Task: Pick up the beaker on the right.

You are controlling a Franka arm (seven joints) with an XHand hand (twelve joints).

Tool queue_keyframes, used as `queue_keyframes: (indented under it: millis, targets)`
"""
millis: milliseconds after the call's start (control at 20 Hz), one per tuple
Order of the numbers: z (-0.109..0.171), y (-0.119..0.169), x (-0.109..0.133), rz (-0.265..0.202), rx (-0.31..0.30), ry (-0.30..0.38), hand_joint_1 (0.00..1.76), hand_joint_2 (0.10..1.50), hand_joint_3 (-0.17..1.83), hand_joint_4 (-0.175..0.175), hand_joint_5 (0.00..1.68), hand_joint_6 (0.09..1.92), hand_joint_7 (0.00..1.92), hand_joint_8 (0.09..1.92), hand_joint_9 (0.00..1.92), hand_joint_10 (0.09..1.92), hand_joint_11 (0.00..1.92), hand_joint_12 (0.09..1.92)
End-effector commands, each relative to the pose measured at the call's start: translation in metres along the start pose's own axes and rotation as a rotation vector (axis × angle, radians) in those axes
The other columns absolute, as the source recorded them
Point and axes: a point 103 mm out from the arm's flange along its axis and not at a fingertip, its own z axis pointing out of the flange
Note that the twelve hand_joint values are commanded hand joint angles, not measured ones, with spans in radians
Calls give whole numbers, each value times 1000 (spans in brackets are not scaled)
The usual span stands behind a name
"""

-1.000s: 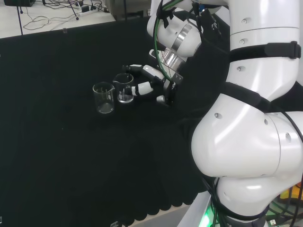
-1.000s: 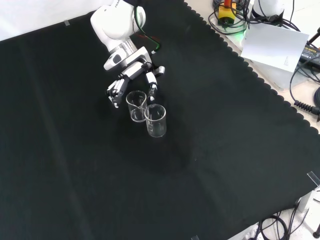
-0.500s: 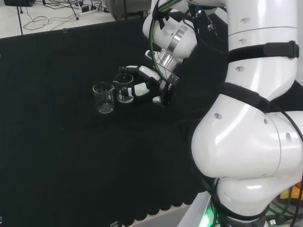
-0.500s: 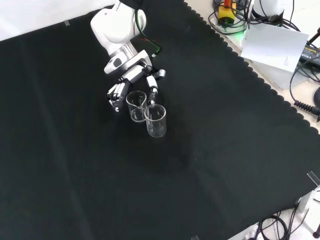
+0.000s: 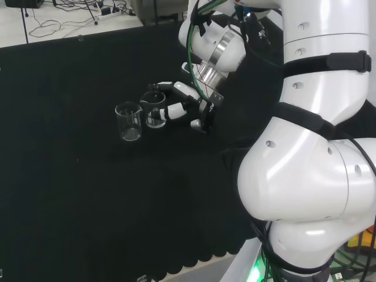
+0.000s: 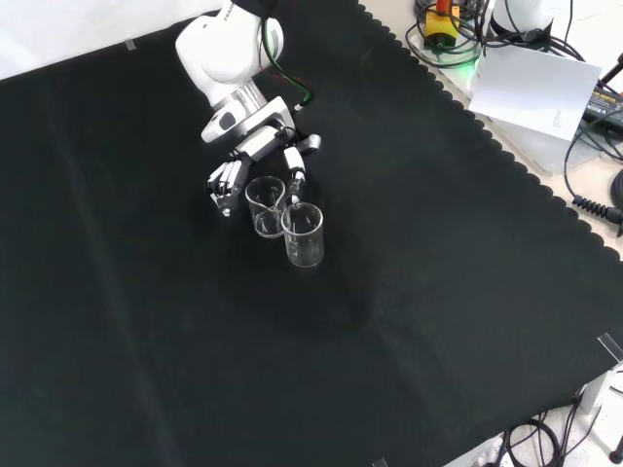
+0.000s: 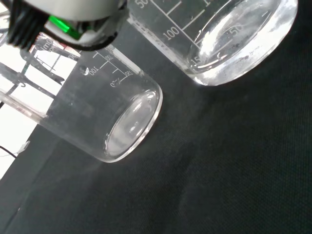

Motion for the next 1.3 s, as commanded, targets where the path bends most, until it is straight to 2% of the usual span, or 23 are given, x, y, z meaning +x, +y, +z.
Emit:
queue_keyframes:
  millis: [50, 800, 1300]
  targets:
    - [1, 2, 0, 5, 3, -10, 858, 535, 553, -37, 518, 87, 316, 657, 434, 602, 51, 1382]
    - [0, 6, 0, 4, -7, -5, 876, 554, 563, -37, 560, 87, 344, 665, 464, 605, 63, 1381]
    - [9, 13, 6, -1, 13, -6, 882, 558, 567, -38, 562, 87, 357, 665, 496, 605, 75, 1378]
